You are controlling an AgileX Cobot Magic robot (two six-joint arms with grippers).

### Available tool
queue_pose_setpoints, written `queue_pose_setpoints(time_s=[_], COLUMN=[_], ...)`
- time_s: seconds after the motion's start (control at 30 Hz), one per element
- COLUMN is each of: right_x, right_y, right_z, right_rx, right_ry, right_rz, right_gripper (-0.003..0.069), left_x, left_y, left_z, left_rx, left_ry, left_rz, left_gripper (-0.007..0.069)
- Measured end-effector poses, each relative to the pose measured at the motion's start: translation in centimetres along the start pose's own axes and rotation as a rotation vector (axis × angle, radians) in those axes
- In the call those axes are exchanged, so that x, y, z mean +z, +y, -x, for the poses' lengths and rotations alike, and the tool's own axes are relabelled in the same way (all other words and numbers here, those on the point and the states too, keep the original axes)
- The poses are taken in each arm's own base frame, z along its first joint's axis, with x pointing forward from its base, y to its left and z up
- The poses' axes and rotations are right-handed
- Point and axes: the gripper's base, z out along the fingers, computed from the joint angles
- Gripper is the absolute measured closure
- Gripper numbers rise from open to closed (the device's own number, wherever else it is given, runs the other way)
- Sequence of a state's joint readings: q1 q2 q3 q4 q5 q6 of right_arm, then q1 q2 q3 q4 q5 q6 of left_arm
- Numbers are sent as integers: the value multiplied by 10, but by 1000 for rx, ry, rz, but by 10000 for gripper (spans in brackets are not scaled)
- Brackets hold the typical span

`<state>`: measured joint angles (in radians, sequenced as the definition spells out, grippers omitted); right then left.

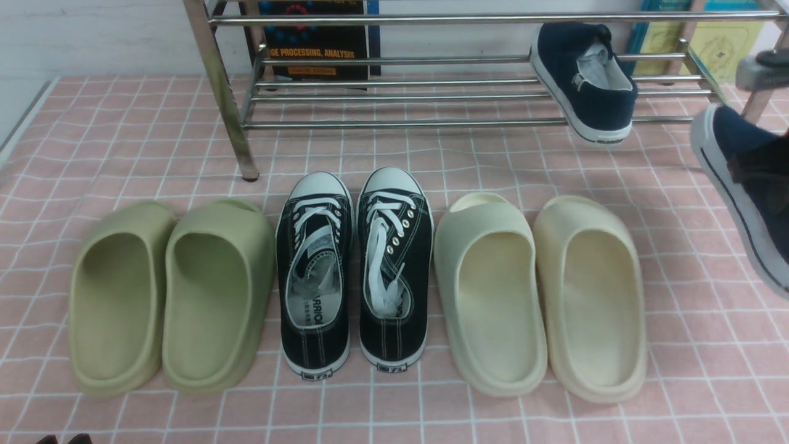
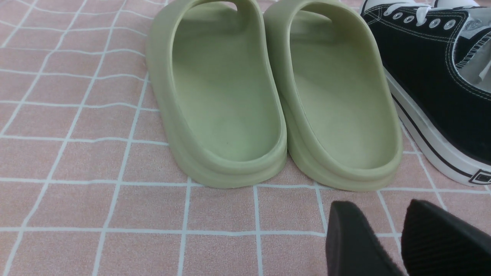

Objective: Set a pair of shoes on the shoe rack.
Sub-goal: Use the right arm to put a shoe into the shoe rack

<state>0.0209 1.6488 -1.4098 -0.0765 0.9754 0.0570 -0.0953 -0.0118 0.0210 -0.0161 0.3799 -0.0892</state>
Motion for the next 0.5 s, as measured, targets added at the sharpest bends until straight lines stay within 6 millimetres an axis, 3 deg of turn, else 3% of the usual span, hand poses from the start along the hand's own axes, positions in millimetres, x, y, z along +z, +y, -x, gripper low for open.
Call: queue_pose_setpoints(time_s=[0.13, 0.2, 0.5], right_x=[3, 11, 60], right_y=[1, 2, 6], right_z=[22, 44, 102], right_rx=[-45, -92, -163], right_ry=[-74, -129, -227], right_rz=[2, 1, -10], right_gripper=[635, 635, 635], left_x=[0, 0, 0], left_y=[0, 0, 0], left_z=[0, 0, 0], left_rx=[0, 0, 0], left_ry=[0, 0, 0], left_rz=[0, 0, 0], left_gripper=[387, 387, 387])
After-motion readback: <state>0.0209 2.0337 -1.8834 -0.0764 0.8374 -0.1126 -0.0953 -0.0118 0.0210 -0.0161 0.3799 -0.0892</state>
